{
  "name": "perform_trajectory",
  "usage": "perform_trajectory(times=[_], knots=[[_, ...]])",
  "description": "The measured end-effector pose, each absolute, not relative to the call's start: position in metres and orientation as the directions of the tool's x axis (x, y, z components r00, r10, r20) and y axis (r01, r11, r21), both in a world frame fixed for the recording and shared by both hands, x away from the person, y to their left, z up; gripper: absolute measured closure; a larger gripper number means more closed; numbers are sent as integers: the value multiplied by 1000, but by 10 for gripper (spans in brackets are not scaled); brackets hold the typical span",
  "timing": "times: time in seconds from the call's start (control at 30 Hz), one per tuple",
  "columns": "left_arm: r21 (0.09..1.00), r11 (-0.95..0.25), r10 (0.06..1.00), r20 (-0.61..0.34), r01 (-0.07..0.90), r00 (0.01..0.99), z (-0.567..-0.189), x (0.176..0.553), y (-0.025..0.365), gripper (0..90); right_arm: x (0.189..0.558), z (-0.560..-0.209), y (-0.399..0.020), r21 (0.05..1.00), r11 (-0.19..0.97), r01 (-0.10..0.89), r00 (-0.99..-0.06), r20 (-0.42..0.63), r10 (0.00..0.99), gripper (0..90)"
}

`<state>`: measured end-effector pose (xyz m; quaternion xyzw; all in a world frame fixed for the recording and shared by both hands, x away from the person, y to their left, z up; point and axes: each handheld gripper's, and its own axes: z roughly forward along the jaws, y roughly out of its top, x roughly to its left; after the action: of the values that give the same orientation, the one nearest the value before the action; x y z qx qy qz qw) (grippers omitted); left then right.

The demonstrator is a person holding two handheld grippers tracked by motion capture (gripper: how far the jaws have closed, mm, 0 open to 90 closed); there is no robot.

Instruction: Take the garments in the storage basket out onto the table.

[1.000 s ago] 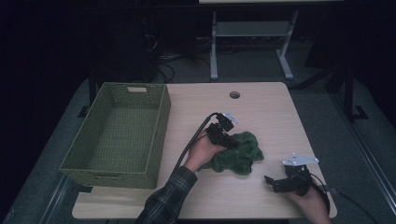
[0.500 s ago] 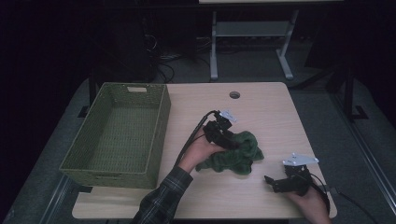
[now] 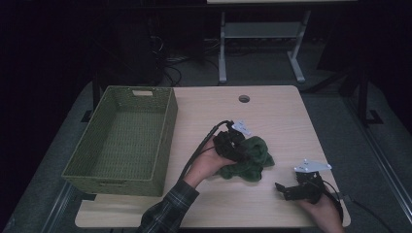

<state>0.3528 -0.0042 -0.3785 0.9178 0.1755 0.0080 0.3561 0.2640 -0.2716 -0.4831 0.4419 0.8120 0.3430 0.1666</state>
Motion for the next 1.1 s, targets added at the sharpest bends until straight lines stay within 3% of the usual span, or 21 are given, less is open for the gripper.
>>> perform_trajectory(times=[0.3,0.43,0.57,1.1], knots=[[606,-728,337,-91,321,937,-406,356,-17,569,264,-483,-272,704,374,604,-554,33,832,30],[583,-750,345,-60,313,937,-412,360,-16,695,264,-483,-271,704,373,604,-554,35,832,30],[590,-731,359,-94,343,928,-413,363,-13,853,264,-483,-271,704,372,605,-553,35,833,30],[662,-647,377,-152,378,913,-380,353,20,871,264,-483,-272,704,374,604,-554,33,832,30]])
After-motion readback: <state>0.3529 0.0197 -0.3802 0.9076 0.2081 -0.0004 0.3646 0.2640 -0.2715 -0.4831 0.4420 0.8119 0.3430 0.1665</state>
